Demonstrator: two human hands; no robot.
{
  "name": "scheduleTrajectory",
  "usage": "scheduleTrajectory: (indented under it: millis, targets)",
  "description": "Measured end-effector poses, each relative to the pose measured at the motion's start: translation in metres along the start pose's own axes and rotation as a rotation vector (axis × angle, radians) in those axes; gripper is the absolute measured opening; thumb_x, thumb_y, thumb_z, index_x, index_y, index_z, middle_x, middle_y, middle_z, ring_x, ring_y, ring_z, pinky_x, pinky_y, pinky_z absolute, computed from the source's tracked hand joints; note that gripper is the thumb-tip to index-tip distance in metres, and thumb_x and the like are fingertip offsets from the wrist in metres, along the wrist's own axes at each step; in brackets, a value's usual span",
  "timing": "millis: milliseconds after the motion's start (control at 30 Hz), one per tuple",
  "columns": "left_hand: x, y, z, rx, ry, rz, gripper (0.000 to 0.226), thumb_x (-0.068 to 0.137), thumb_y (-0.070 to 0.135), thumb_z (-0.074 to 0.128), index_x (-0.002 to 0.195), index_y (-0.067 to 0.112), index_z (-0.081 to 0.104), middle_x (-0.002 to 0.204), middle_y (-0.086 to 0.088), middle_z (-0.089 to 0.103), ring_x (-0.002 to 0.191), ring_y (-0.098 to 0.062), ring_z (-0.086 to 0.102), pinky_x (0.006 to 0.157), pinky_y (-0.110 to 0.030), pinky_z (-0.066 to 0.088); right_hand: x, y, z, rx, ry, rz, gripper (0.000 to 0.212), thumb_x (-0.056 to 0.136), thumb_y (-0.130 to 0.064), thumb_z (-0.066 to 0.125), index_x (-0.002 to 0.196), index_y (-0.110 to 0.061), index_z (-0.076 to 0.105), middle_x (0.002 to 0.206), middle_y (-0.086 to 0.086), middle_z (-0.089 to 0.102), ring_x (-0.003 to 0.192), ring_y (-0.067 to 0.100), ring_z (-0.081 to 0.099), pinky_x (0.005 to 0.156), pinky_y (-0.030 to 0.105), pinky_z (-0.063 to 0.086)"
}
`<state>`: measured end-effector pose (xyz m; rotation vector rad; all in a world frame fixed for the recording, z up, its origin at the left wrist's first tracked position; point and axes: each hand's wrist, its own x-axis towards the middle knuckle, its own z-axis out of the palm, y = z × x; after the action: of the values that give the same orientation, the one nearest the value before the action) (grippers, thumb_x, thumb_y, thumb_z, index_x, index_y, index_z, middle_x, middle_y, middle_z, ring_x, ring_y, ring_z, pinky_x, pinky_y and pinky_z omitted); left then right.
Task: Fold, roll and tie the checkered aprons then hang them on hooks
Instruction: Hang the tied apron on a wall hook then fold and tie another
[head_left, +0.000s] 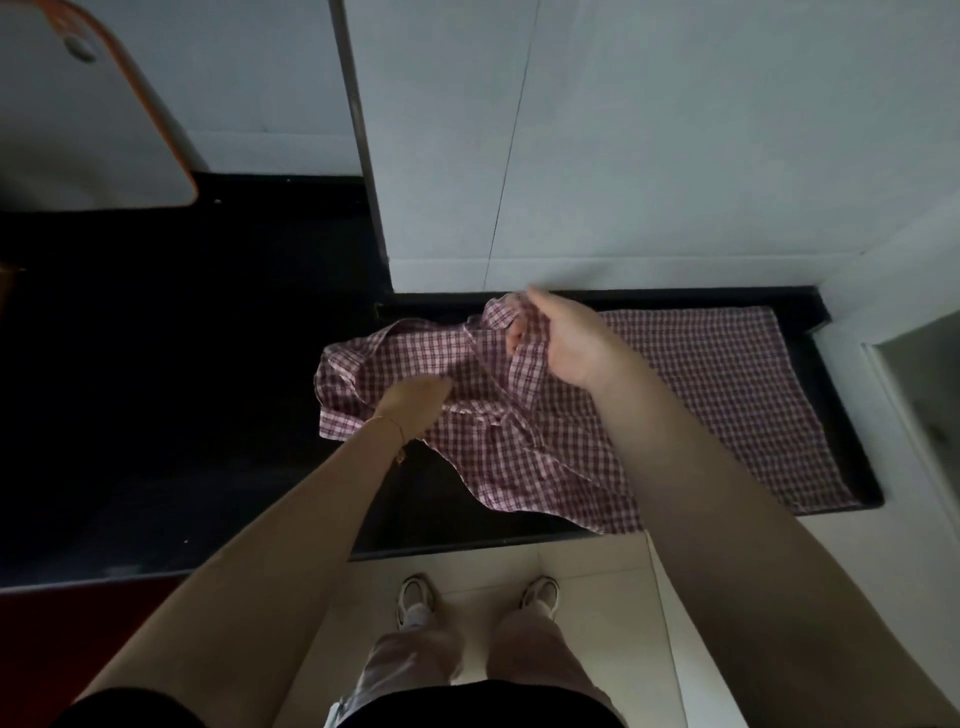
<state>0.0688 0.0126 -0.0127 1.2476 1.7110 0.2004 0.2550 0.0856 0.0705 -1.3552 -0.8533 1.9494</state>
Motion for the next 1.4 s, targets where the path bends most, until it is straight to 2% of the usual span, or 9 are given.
scheduleTrajectory:
  millis: [167,267,433,600,700,800,967,1267,1400]
  targets:
    - [-0.006,0.037,-0.007,-0.892,-0.138,-0.018,0.042,0.100,0.047,0.048,0.113,0.012,0.067,0.110,-0.010,0.071,0.101,-0.022,0.067,0.083,-0.033,0.053,-0.010,0.032,0.007,-0.541,-0.055,0.124,0.015,0.098,-0.022,0.059,0.106,-0.014,0.068,0.104,0.007,0.073,0.100,0.025,0.070,0.094,0.039,0.054]
    - [-0.006,0.040,-0.004,-0.675,-0.067,0.078,0.011,0.097,0.020,0.060,0.100,0.018,0.070,0.106,-0.012,0.070,0.090,-0.019,0.067,0.076,-0.029,0.056,-0.017,0.048,0.005,-0.855,-0.131,0.213,0.008,0.096,-0.018,0.063,0.101,-0.013,0.067,0.106,0.007,0.071,0.102,0.024,0.067,0.092,0.035,0.054]
    - [0.001,0.027,0.007,-0.447,-0.009,-0.049,0.016,0.088,0.016,0.073,0.102,0.009,0.073,0.089,-0.008,0.073,0.079,-0.018,0.068,0.083,-0.033,0.059,-0.007,0.054,-0.005,-0.861,0.016,0.335,0.020,0.092,-0.006,0.063,0.112,-0.006,0.068,0.105,0.007,0.071,0.096,0.018,0.069,0.091,0.033,0.057]
    - [-0.007,0.023,0.006,-0.042,0.002,-0.006,0.019,0.089,0.023,0.070,0.103,0.010,0.074,0.105,-0.003,0.069,0.102,-0.023,0.064,0.095,-0.034,0.053,0.015,0.050,-0.019,-1.042,0.444,-0.074,0.023,0.097,-0.014,0.054,0.115,-0.012,0.067,0.119,0.007,0.065,0.100,0.018,0.061,0.084,0.030,0.050]
    - [-0.003,0.025,-0.001,0.184,-0.080,-0.031,0.021,0.091,0.024,0.064,0.086,0.005,0.072,0.091,-0.007,0.067,0.089,-0.020,0.063,0.087,-0.032,0.055,0.027,0.056,-0.025,-1.309,0.301,-0.183,0.043,0.096,-0.004,0.056,0.138,-0.011,0.053,0.146,0.008,0.043,0.126,0.023,0.050,0.100,0.029,0.041]
    - [0.010,0.025,-0.003,0.183,0.003,-0.090,0.034,0.091,0.033,0.060,0.065,0.012,0.053,0.066,-0.002,0.052,0.059,-0.014,0.049,0.053,-0.027,0.043,0.046,0.070,-0.030,-1.452,0.181,-0.116,0.029,0.098,-0.011,0.055,0.127,-0.012,0.060,0.141,0.010,0.049,0.116,0.023,0.057,0.099,0.033,0.047]
    - [0.032,0.044,0.000,0.197,0.422,0.047,0.026,0.093,0.033,0.052,0.107,0.014,0.063,0.110,-0.005,0.053,0.098,-0.024,0.055,0.087,-0.043,0.052,0.054,0.069,-0.033,-1.504,0.139,0.005,0.012,0.101,-0.016,0.051,0.109,-0.015,0.060,0.102,0.003,0.062,0.083,0.015,0.057,0.075,0.029,0.049]
    - [0.079,0.071,0.023,0.392,0.036,0.056,0.030,0.099,0.026,0.051,0.122,0.017,0.067,0.127,-0.004,0.064,0.114,-0.021,0.059,0.100,-0.033,0.048,0.072,0.070,-0.060,-1.575,0.080,-0.032,0.052,0.100,-0.017,0.053,0.150,-0.019,0.040,0.158,0.005,0.031,0.135,0.025,0.044,0.109,0.041,0.042]
    - [0.082,0.066,0.029,0.384,0.041,-0.044,0.030,0.092,0.026,0.062,0.118,0.015,0.069,0.119,-0.005,0.066,0.107,-0.022,0.062,0.095,-0.034,0.053,0.076,0.077,-0.070,-1.619,0.050,0.047,0.060,0.097,-0.020,0.059,0.152,-0.021,0.035,0.155,0.011,0.028,0.127,0.029,0.050,0.099,0.041,0.048]
